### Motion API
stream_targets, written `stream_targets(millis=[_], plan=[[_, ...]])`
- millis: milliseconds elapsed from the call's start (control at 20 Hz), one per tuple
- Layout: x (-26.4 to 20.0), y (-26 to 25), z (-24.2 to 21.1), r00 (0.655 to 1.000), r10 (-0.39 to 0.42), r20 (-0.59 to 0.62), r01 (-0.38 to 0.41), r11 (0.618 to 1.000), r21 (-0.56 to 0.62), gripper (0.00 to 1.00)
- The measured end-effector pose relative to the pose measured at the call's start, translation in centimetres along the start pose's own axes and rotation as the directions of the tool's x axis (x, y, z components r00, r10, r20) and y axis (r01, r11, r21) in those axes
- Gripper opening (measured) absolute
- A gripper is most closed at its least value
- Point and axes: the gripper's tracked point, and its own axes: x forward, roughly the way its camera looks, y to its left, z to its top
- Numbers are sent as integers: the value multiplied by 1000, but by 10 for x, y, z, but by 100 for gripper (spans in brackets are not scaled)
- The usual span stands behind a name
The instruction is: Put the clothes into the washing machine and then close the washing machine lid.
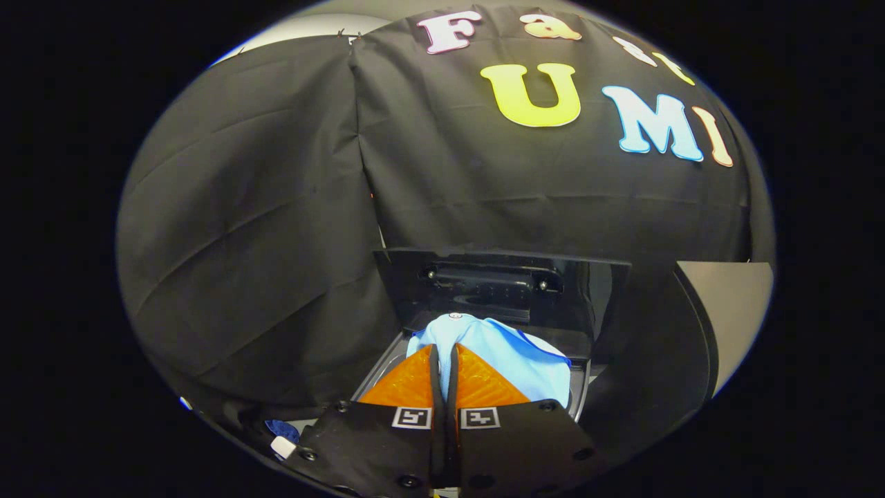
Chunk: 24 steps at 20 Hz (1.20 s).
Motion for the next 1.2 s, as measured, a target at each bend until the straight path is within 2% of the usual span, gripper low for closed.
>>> stream_targets(millis=[550,1200], plan=[[55,-9,-59,992,-89,-89,91,996,17,1],[86,-26,-128,965,-175,-194,197,976,97,2]])
